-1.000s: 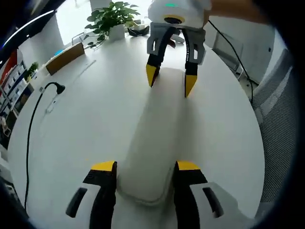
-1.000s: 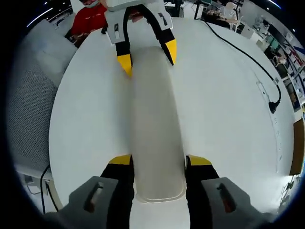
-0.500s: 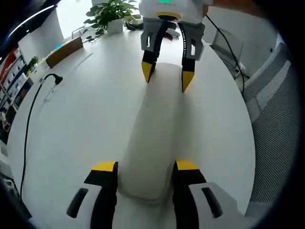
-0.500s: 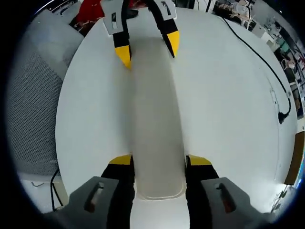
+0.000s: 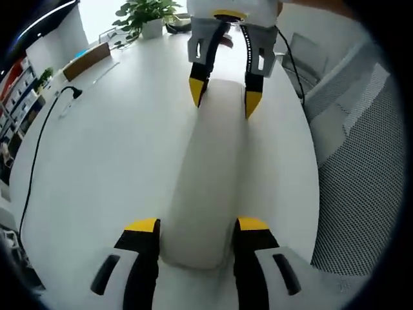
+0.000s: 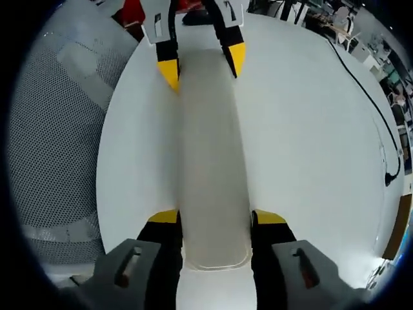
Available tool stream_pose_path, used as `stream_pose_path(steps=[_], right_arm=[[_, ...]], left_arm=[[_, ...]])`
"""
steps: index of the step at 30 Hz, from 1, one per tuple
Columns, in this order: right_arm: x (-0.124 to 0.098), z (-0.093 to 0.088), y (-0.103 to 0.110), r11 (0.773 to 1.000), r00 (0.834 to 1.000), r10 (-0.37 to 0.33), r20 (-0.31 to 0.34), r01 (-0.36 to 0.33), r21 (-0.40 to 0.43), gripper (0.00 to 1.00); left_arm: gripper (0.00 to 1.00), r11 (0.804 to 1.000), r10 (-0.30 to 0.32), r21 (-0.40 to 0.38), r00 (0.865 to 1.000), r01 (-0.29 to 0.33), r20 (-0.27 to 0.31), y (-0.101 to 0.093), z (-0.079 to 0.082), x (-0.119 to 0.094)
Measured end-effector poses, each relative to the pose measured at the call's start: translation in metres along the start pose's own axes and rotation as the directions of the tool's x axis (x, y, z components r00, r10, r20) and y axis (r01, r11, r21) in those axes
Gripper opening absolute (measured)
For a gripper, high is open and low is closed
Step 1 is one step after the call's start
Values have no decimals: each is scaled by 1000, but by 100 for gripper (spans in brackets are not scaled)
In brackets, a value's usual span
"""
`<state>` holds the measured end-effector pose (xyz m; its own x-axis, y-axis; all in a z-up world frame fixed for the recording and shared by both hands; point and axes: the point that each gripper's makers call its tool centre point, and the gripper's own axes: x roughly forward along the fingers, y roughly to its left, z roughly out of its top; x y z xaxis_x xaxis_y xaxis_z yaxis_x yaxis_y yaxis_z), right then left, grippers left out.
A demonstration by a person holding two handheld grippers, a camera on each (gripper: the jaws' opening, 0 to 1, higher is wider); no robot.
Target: Arrange the utensils inside the cutlery case until each visible utensil rests in its matching compartment.
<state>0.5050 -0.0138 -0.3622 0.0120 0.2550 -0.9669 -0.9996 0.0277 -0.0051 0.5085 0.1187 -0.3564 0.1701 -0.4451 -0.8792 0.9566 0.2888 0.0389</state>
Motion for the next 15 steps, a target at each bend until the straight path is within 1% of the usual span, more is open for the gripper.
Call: stream_pose_path(steps=[4,7,11,15], right_arm=[[2,7,15,1000,1000,-2,9,2,1,40],[4,10,26,1000,1000,-4,7,4,7,40],[5,12,42,1000,1000,-3,-8,3,8,40],[5,12,52,1000,1000,-4,-4,4,6,40]], left_arm=[[46,1000,-20,7,999,20,-45,-14,-13,-5],[46,1000,-23,9,998,24,-54,-21,-18,-8],[46,999,-28,17,997,29,-74,-35,-25,-12],[46,1000,-23,8,998,24,-57,-47,-31,-15]])
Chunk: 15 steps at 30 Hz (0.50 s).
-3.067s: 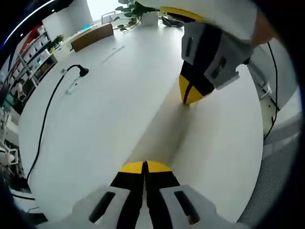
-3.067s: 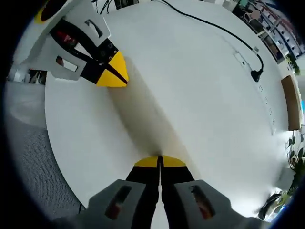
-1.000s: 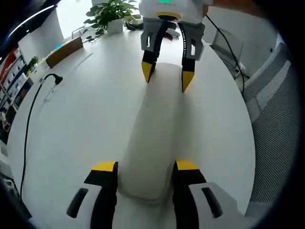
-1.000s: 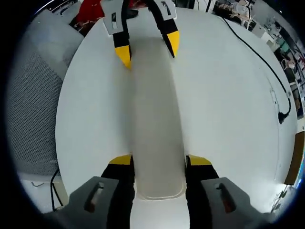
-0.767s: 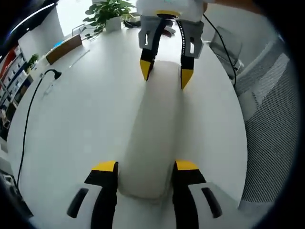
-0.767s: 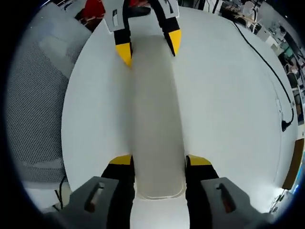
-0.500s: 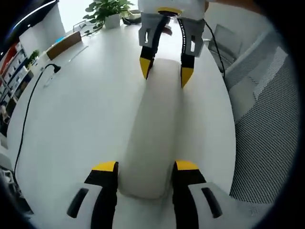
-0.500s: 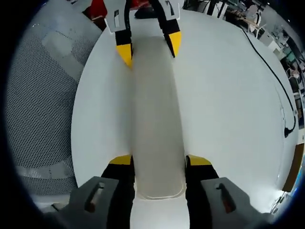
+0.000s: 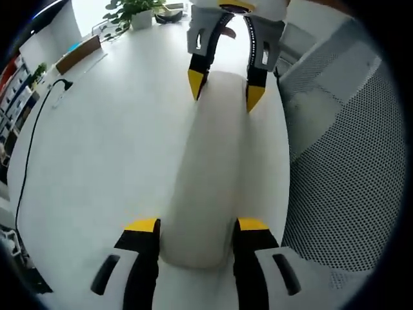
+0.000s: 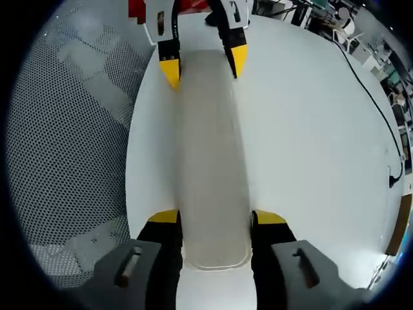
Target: Arrange the utensils inside the cutlery case until each visible utensil rests in its matching compartment.
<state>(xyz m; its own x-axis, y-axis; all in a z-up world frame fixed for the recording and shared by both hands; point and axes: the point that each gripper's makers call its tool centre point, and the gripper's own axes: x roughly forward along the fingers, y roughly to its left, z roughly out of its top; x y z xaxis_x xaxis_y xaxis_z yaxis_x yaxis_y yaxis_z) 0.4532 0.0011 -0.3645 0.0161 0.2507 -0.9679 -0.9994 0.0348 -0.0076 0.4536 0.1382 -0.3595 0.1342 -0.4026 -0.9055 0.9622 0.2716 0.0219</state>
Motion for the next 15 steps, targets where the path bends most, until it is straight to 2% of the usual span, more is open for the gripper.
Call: stream_pose_path(steps=[15], right_arm=[[1,2,37,1000,1000,-1,-9,1,2,40]], left_arm=[[46,1000,-1,2,1000,1,-13,-34,-10,-5]])
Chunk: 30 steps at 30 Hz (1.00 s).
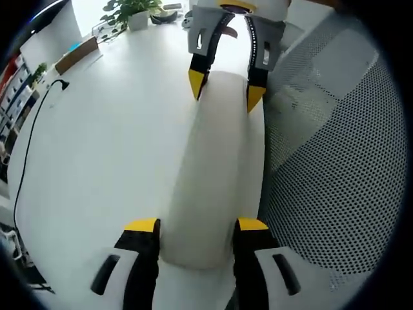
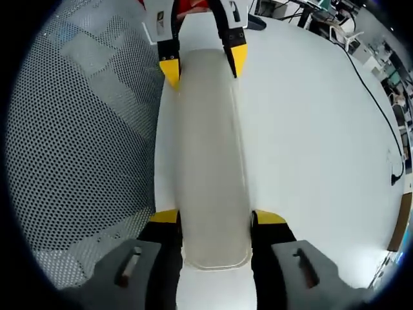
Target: Arrange the utensils inside the cutlery case until each visible utensil rests in its matching compartment.
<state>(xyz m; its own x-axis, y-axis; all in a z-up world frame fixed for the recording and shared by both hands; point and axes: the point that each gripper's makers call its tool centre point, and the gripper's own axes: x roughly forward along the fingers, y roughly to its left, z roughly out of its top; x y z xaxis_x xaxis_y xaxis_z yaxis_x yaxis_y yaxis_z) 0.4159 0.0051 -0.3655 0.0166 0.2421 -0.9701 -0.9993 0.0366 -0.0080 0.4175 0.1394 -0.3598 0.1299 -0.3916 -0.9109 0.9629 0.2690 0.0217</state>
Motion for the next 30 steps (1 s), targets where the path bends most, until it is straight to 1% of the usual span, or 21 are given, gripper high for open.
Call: stream_pose_path(steps=[4,5,6,7,8,10,12,14,15,16,17,18,19,20,21,22,23,25,27,28,30], right_arm=[[0,0,0,1000,1000,0,-6,0,2,41],[-1,-1,0,1000,1000,0,-4,0,4,41],[-1,-1,-1,1000,1000,-1,0,1,13,41],[-1,-1,-1,1000,1000,-3,4,3,16,41],[-1,-1,-1,1000,1000,-3,9,2,28,41],[-2,-1,0,1000,1000,-2,15,1,26,41],[-2,0,0,1000,1000,1,14,-1,30,42],[-3,-2,2,998,1000,9,3,-9,64,47],[-5,-7,5,995,999,25,-21,-23,97,49],[-6,-8,6,995,999,35,-26,-32,100,46],[-12,-6,7,997,999,46,-14,-45,68,42],[-16,-4,5,998,999,43,-1,-43,53,42],[-25,-2,1,997,999,32,24,-34,63,47],[-29,-1,-1,996,999,32,36,-35,85,57],[-37,-1,-2,991,997,48,63,-56,125,64],[-42,0,0,989,995,65,78,-75,131,69],[-54,-1,3,987,989,101,103,-113,117,71],[-69,-5,3,987,985,112,128,-125,97,72],[-85,-14,0,985,982,115,153,-133,114,77],[-94,-17,0,980,974,120,191,-147,137,79],[-110,-23,1,972,962,119,248,-164,169,81]], left_arm=[[47,1000,12,-13,1000,-12,4,1,0,0],[47,999,10,-34,1000,-10,1,2,-1,0],[48,995,10,-98,1000,-11,-12,1,-4,-1],[49,996,17,-87,1000,-18,-15,4,-3,-1],[50,995,26,-95,999,-30,-41,6,-7,-2],[53,995,21,-96,998,-27,-64,3,-10,-4],[54,996,32,-79,997,-37,-68,3,-11,-9],[55,995,59,-73,998,-62,-37,9,-5,-19],[57,994,67,-81,998,-68,-22,11,-2,-24],[58,993,70,-93,997,-71,-8,13,1,-28],[59,992,70,-107,997,-68,13,15,5,-35],[59,991,70,-112,997,-67,25,16,8,-40],[60,991,74,-113,996,-69,43,17,11,-47],[60,991,79,-113,995,-73,54,18,12,-50],[61,991,84,-115,993,-75,77,19,15,-58],[62,990,85,-119,992,-74,90,18,16,-62],[62,988,84,-136,989,-67,123,18,20,-70],[62,979,75,-199,982,-39,176,15,24,-83],[65,977,64,-210,980,-24,188,13,18,-96],[67,977,72,-212,978,-29,197,13,17,-101],[68,972,106,-228,964,-48,245,16,17,-112]])
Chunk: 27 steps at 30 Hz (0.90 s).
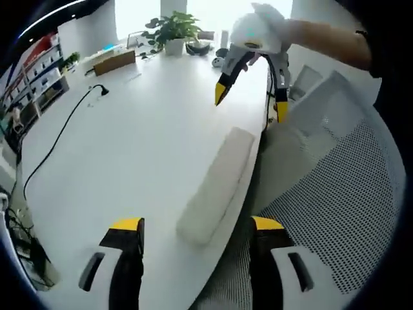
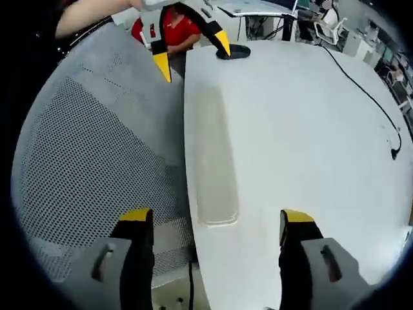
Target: Arrange the utensils inside the cutlery case until each visible utensil rests in its matching compartment.
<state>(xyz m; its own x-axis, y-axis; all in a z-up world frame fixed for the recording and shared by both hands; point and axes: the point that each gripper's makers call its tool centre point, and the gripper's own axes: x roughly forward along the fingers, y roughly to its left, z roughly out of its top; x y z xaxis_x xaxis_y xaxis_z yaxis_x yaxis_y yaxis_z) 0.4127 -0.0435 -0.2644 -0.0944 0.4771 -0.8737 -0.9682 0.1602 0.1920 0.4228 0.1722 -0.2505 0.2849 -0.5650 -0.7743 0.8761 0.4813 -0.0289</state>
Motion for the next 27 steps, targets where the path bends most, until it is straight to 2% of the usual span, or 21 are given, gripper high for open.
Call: stream_pose_path(steps=[2,3,5,6,8,9,11,12,14,15,16,17,20,22,23,24,25,26,27], right_arm=[[-13,-2,1,999,999,-1,49,-1,40,81],[-21,-4,0,997,996,-20,84,13,78,81],[-33,-5,-2,992,986,-63,154,45,120,82],[-36,-4,-3,989,979,-80,186,54,137,82],[-42,-5,-3,977,959,-124,253,73,201,83],[-43,-5,-3,971,950,-142,279,80,225,85],[-44,-9,0,961,931,-171,323,85,263,90],[-43,-11,1,953,925,-184,332,86,289,92],[-41,-18,2,935,913,-213,347,87,344,95],[-41,-22,-1,922,901,-246,357,104,373,97],[-40,-25,-2,913,895,-265,358,113,391,97],[-40,-29,-4,900,884,-289,367,120,418,97],[-38,-35,-9,863,857,-346,382,131,488,98],[-38,-40,-14,835,836,-398,377,160,526,99],[-38,-41,-13,832,834,-407,373,169,529,99],[-38,-44,-16,816,823,-436,363,193,544,99],[-38,-47,-18,805,815,-457,357,208,556,99],[-38,-49,-20,791,806,-479,349,223,570,99],[-37,-51,-17,789,804,-482,347,227,571,99]], left_arm=[[65,998,-5,-67,999,8,45,-1,-1,-12],[62,995,-5,-101,998,12,61,-1,-2,-16],[60,986,20,-169,991,3,131,1,0,-26],[61,979,46,-203,982,-8,184,3,2,-31],[63,962,87,-273,966,-18,244,6,1,-37],[65,956,114,-291,959,-36,258,10,-1,-39],[65,934,208,-341,941,-110,266,24,-7,-41],[64,931,221,-345,935,-118,278,26,-7,-42],[66,902,287,-408,900,-139,329,36,-5,-49],[67,877,330,-461,869,-137,369,43,-1,-57],[68,860,352,-496,846,-123,401,45,1,-62],[69,830,390,-546,816,-111,427,51,1,-70],[78,770,479,-629,750,-109,456,63,-4,-87],[84,765,510,-624,738,-156,441,65,-10,-93],[86,760,526,-624,738,-183,424,65,-15,-95],[90,754,539,-628,729,-193,422,65,-18,-97],[96,743,561,-639,705,-198,434,66,-18,-101],[99,723,591,-662,673,-198,444,69,-19,-107],[99,713,600,-673,665,-195,444,69,-22,-110]])
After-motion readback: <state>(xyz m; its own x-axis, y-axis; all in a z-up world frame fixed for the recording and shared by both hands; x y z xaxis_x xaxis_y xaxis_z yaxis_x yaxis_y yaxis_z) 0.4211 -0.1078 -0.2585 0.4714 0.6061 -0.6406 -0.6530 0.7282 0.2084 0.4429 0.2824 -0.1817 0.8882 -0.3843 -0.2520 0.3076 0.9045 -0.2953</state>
